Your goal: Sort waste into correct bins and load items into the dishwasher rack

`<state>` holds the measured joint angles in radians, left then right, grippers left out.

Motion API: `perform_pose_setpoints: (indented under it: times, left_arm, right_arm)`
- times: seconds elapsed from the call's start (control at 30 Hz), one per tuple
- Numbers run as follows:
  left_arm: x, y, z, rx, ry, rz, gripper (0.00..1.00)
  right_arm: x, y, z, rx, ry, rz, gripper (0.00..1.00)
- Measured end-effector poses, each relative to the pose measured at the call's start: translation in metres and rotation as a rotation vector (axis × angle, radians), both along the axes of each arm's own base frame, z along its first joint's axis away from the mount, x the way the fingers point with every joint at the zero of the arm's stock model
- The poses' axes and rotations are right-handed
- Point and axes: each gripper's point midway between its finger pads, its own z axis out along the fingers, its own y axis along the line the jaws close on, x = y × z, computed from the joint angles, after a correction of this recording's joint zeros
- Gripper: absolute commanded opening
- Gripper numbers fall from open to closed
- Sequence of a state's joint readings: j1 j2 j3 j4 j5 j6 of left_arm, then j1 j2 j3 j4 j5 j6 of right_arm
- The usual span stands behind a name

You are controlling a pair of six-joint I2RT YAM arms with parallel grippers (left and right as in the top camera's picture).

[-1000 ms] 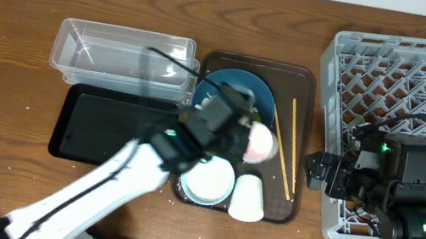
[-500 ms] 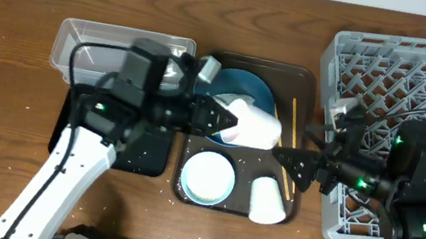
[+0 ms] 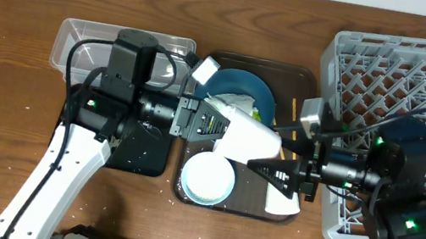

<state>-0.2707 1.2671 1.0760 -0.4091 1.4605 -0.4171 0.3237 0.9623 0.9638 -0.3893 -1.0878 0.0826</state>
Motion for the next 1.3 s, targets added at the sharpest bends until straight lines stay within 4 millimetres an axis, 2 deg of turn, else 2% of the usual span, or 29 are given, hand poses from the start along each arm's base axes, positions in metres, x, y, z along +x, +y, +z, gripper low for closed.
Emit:
perform_pose_setpoints:
  times: [0.03, 0.07, 0.1, 0.17, 0.27, 0.37, 0.53, 0.67, 0.77, 0.83, 0.97, 1.13, 1.17, 1.23, 1.3]
  left_arm:
    - [0.0, 0.0, 0.0, -0.002, -0.005, -0.001, 0.43]
    - [-0.001, 0.0, 0.001, -0.005, -0.002, -0.005, 0.72]
    - [-0.001, 0.0, 0.001, -0.005, 0.001, -0.006, 0.78]
    - [0.0, 0.0, 0.0, -0.002, -0.001, -0.003, 0.82]
    - [0.004, 0.0, -0.004, 0.021, -0.008, 0.025, 0.85]
    - [0.014, 0.002, -0.016, 0.08, 0.009, 0.091, 0.87]
    - [0.022, 0.008, -0.043, 0.214, 0.063, 0.186, 0.88]
    - [0.028, 0.025, -0.073, 0.393, 0.092, 0.31, 0.88]
    - [0.028, 0.042, -0.082, 0.508, 0.063, 0.409, 0.88]
    - [0.026, 0.059, -0.083, 0.587, 0.031, 0.488, 0.88]
    - [0.02, 0.09, -0.084, 0.718, -0.027, 0.625, 0.89]
    - [0.017, 0.114, -0.083, 0.812, -0.076, 0.725, 0.9]
    - [0.017, 0.117, -0.083, 0.823, -0.082, 0.737, 0.9]
    - [0.018, 0.12, -0.084, 0.838, -0.089, 0.749, 0.9]
    - [0.019, 0.123, -0.085, 0.851, -0.092, 0.755, 0.91]
  right_arm:
    - [0.001, 0.0, 0.0, 0.0, 0.006, -0.003, 0.52]
    - [0.002, 0.0, -0.001, -0.002, 0.015, -0.009, 0.52]
    - [0.002, 0.0, -0.002, -0.002, 0.021, -0.011, 0.52]
    - [0.003, -0.001, -0.003, -0.007, 0.027, -0.02, 0.52]
    - [0.007, -0.009, -0.01, -0.033, 0.073, -0.076, 0.52]
    - [0.016, -0.035, -0.022, -0.086, 0.156, -0.234, 0.49]
    - [0.044, -0.13, -0.054, -0.272, 0.371, -0.785, 0.44]
    - [0.039, -0.214, -0.075, -0.431, 0.557, -1.203, 0.44]
    - [0.034, -0.253, -0.086, -0.491, 0.665, -1.382, 0.44]
    - [0.031, -0.272, -0.102, -0.538, 0.765, -1.451, 0.44]
    - [0.032, -0.291, -0.142, -0.648, 0.984, -1.471, 0.41]
    - [0.031, -0.295, -0.183, -0.771, 1.191, -1.4, 0.43]
    - [0.031, -0.295, -0.19, -0.789, 1.221, -1.386, 0.47]
    - [0.032, -0.296, -0.199, -0.812, 1.259, -1.368, 0.65]
    - [0.032, -0.297, -0.205, -0.827, 1.283, -1.36, 0.75]
